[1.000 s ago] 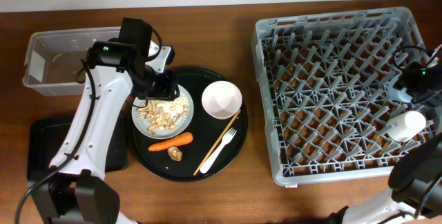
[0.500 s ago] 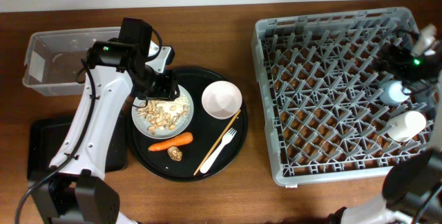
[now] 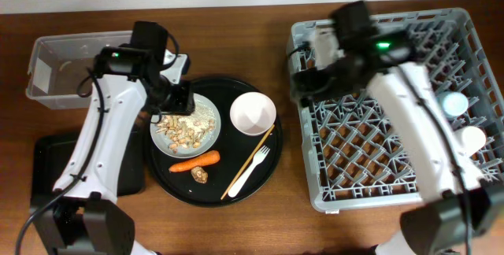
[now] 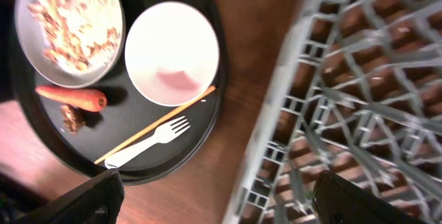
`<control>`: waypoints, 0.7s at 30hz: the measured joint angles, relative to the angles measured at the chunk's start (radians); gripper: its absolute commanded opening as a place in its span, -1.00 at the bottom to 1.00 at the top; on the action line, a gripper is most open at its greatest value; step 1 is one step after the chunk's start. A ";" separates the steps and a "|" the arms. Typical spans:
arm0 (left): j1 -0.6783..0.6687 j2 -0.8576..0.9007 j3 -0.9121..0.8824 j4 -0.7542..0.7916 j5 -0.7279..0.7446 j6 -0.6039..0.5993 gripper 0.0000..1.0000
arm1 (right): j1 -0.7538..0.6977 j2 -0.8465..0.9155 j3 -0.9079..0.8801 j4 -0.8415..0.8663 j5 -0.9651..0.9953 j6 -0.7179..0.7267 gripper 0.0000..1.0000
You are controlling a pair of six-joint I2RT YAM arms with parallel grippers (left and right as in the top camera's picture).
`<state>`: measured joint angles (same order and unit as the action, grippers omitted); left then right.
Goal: Sort waste into correct bins and load items into the dishwasher rack
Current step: 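Reach right gripper to the pink bowl and grasp its rim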
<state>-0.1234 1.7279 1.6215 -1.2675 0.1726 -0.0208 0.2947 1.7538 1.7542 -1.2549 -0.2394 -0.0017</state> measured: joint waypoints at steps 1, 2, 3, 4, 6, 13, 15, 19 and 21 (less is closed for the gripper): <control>0.017 0.000 0.000 -0.002 -0.002 0.000 0.00 | 0.022 0.020 0.000 0.005 0.013 0.011 0.68; 0.042 0.000 0.000 -0.004 -0.005 0.000 0.01 | 0.048 0.053 0.000 0.014 0.027 0.034 0.63; 0.059 0.000 0.000 -0.005 -0.006 0.000 0.02 | 0.060 0.074 0.000 0.021 0.035 0.054 0.56; 0.074 0.000 0.000 -0.005 -0.006 0.000 0.02 | 0.069 0.095 0.000 0.030 0.041 0.077 0.52; 0.101 0.000 0.000 -0.004 -0.009 0.000 0.02 | 0.080 0.140 0.000 0.038 0.051 0.126 0.47; 0.128 0.000 0.000 -0.004 -0.013 0.000 0.03 | 0.110 0.304 0.000 0.088 0.060 0.210 0.16; 0.128 0.000 0.000 -0.004 -0.013 0.000 0.03 | 0.125 0.348 0.000 0.100 0.059 0.214 0.05; 0.128 0.000 0.000 -0.004 -0.013 0.000 0.04 | 0.140 0.407 0.000 0.117 0.059 0.229 -0.70; 0.128 0.000 0.000 -0.004 -0.013 0.000 0.04 | 0.141 0.424 0.000 0.124 0.058 0.240 -0.79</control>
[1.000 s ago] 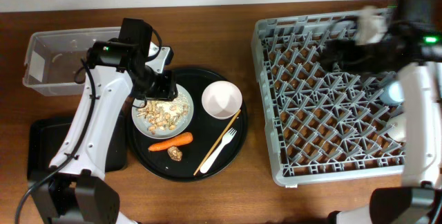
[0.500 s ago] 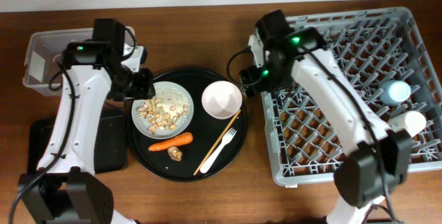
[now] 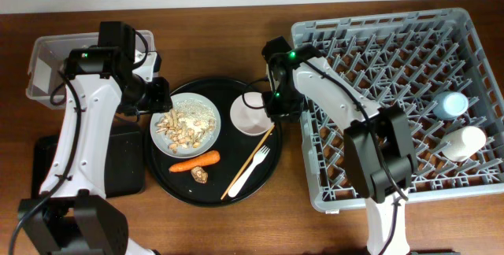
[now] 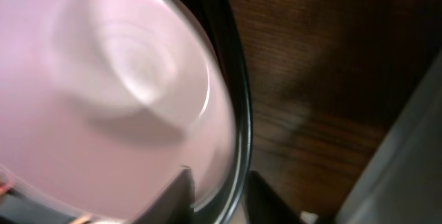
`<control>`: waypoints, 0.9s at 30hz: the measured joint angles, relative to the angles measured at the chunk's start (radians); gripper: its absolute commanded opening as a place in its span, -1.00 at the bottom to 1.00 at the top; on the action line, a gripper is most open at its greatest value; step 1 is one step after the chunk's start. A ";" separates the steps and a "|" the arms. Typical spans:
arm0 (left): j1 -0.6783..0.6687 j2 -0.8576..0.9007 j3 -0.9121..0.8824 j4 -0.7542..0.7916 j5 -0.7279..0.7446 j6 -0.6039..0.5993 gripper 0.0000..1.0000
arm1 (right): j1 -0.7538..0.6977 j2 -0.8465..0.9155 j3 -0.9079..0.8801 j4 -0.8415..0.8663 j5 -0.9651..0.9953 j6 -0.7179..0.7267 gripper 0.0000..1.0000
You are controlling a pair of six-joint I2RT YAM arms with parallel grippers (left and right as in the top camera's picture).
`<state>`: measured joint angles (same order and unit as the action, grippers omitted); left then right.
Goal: Sort waste into correct bins and load items into the dishwasher rack
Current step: 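Reach right gripper to the pink bowl and grasp its rim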
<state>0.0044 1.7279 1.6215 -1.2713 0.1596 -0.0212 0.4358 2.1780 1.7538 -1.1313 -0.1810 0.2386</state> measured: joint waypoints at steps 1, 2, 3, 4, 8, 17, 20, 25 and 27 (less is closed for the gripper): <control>0.000 0.000 0.000 0.000 0.000 0.000 0.04 | 0.000 0.003 0.000 0.000 0.001 -0.001 -0.81; 0.000 0.000 0.000 0.000 0.000 0.000 0.04 | 0.000 0.004 0.000 0.003 0.001 0.001 -0.92; 0.000 0.000 0.000 0.000 0.000 0.000 0.04 | 0.000 0.004 0.000 0.003 0.000 0.002 -0.92; 0.000 0.000 0.000 0.000 0.000 0.000 0.04 | 0.000 0.004 0.000 0.003 0.001 -0.002 -0.93; 0.000 0.000 0.000 0.000 0.000 0.000 0.04 | 0.000 0.004 0.000 -0.010 0.000 0.001 -0.92; 0.000 0.000 0.000 -0.002 0.000 0.000 0.04 | -0.028 -0.103 0.258 -0.202 0.097 -0.020 -0.93; 0.000 0.000 0.000 -0.002 0.000 0.000 0.04 | -0.043 -0.189 0.324 -0.263 0.115 -0.040 -0.92; 0.000 0.000 0.000 -0.002 0.000 0.000 0.04 | -0.045 -0.224 0.338 -0.280 0.122 -0.058 -0.24; 0.000 0.000 0.000 -0.003 0.000 0.000 0.04 | -0.045 -0.215 0.333 -0.279 0.126 -0.058 -0.11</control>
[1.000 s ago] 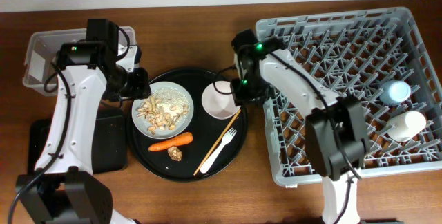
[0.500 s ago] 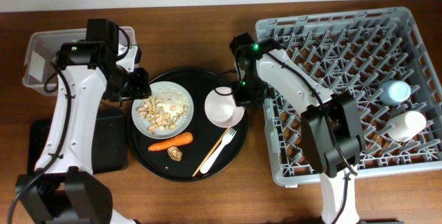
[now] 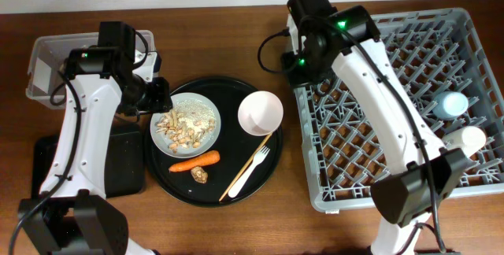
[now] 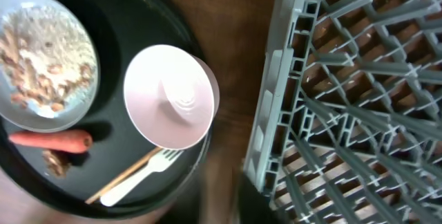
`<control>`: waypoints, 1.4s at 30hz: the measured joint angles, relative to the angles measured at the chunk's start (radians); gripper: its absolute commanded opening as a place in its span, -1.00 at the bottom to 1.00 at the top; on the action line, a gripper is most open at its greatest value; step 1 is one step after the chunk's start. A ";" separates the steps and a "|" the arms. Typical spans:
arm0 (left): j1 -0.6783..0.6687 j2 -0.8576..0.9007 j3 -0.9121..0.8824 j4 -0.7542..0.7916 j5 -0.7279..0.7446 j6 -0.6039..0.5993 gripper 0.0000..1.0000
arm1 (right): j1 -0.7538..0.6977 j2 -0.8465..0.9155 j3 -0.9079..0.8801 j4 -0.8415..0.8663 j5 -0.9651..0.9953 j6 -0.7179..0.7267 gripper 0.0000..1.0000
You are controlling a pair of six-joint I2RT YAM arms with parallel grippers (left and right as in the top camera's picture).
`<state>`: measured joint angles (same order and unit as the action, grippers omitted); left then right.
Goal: Sort waste into correct bins and load items into the dishwasher rack
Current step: 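Reach right gripper to the pink bowl and grasp its rim, then carry the pink bowl into the rack and set it down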
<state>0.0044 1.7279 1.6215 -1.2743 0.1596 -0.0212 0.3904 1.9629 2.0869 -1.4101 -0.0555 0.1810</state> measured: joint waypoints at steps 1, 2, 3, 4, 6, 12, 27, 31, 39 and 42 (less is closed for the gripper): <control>0.000 0.000 0.000 -0.001 0.000 0.000 0.04 | 0.000 0.002 -0.006 0.000 0.002 -0.008 -0.12; 0.000 0.000 0.000 -0.001 0.000 0.000 0.04 | 0.000 0.004 -0.010 0.000 0.002 -0.007 -0.12; 0.000 0.000 0.000 -0.001 0.000 0.000 0.04 | 0.000 0.010 -0.011 0.000 0.001 -0.006 -0.12; 0.000 0.000 0.000 -0.001 0.000 0.000 0.04 | 0.001 0.018 -0.011 0.003 -0.002 -0.005 -0.11; 0.000 0.000 0.000 -0.001 0.000 0.000 0.04 | 0.005 0.047 -0.012 0.012 -0.012 -0.005 -0.12; 0.000 0.000 0.000 -0.001 0.000 0.000 0.04 | 0.052 0.178 -0.023 0.035 -0.005 0.022 -0.18; 0.000 0.000 0.000 -0.001 0.000 0.000 0.04 | 0.060 0.337 -0.031 0.042 0.019 0.080 -0.92; 0.000 0.000 0.000 -0.002 0.000 0.000 0.04 | 0.060 0.337 -0.031 0.042 0.021 0.082 -0.92; 0.000 0.000 0.000 -0.007 0.000 0.000 0.04 | 0.045 0.318 0.005 -0.032 0.053 0.081 -0.92; 0.000 0.000 0.000 -0.008 0.000 0.000 0.04 | 0.023 0.232 0.075 -0.065 0.156 0.080 -0.92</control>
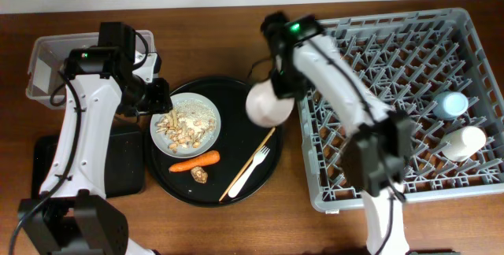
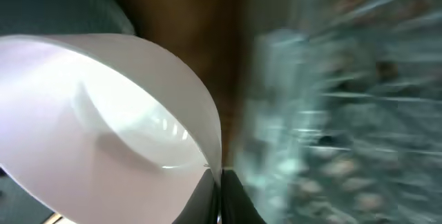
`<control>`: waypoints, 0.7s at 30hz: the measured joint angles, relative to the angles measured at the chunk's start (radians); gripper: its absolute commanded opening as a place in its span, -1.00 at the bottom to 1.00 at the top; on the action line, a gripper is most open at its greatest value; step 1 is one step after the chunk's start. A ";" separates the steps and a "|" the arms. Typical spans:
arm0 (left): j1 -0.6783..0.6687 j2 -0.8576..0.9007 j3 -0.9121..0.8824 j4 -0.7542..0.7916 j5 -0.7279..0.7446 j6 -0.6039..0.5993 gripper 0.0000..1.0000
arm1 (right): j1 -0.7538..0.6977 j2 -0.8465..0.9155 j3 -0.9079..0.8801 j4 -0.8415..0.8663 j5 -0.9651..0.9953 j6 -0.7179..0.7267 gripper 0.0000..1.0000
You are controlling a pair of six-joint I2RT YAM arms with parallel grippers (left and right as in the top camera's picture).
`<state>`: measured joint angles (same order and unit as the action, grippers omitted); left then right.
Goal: Sort waste into correct bins and load items into the dishwasher rack
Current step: 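Carry the pink bowl into the rack and set it down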
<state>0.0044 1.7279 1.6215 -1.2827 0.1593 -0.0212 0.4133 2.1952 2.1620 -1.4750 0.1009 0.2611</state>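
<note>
My right gripper (image 2: 221,191) is shut on the rim of the white bowl (image 2: 103,120). The bowl (image 1: 269,104) hangs tilted over the right edge of the black tray (image 1: 169,184), just left of the grey dishwasher rack (image 1: 394,168). On the tray lie a plate of food scraps (image 1: 185,123), a carrot (image 1: 194,160), a brown scrap (image 1: 199,175), a white fork (image 1: 250,168) and a chopstick (image 1: 260,146). My left gripper (image 1: 157,96) sits at the plate's upper left rim; its jaws are too small to read.
A clear bin (image 1: 59,70) stands at the back left and a black bin (image 1: 126,168) at the front left, beside the tray. Two pale cups (image 1: 454,104) (image 1: 470,139) stand at the rack's right side. In the right wrist view the rack (image 2: 345,99) is a blur.
The bowl has moved a little right and back, off the tray's edge towards the rack, and now hangs on its side. My right wrist has shifted left. The left arm has not moved.
My right arm was over the rack's back left corner, with the bowl sitting on the tray and the left gripper over the plate. Then my right fingers straddled the bowl's right rim, and the left gripper was at the plate's rim. The bowl then shifted right and now hangs gripped beside the rack.
</note>
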 measured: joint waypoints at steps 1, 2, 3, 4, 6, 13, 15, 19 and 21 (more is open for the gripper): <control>0.000 0.000 0.000 0.000 0.000 0.000 0.04 | -0.011 -0.059 0.026 -0.002 0.057 0.000 -0.92; 0.000 0.000 0.000 0.000 0.000 0.000 0.04 | -0.021 -0.112 0.043 0.000 0.104 0.000 -0.92; 0.000 0.000 0.000 0.000 0.000 0.000 0.04 | -0.036 -0.185 0.060 0.003 0.176 0.000 -0.92; 0.000 0.000 0.000 0.000 0.000 0.000 0.04 | -0.045 -0.217 0.066 0.002 0.211 0.000 -0.92; 0.000 0.000 0.000 0.000 0.000 0.000 0.04 | -0.096 -0.365 0.098 -0.002 0.396 0.000 -0.92; 0.000 0.000 0.000 0.000 0.000 0.000 0.04 | -0.272 -0.382 0.052 -0.014 0.805 0.159 -0.92; 0.000 0.000 0.000 0.000 0.000 0.000 0.04 | -0.322 -0.364 0.010 -0.003 0.875 0.208 -0.92; 0.000 0.000 0.000 0.000 0.000 0.000 0.04 | -0.389 -0.319 -0.098 0.066 1.018 0.259 -0.92; 0.000 0.000 0.000 0.000 0.000 0.000 0.04 | -0.402 -0.288 -0.137 0.099 1.055 0.266 -0.92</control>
<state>0.0044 1.7279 1.6215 -1.2831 0.1596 -0.0212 0.0113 1.9076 2.0247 -1.3762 1.1557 0.5274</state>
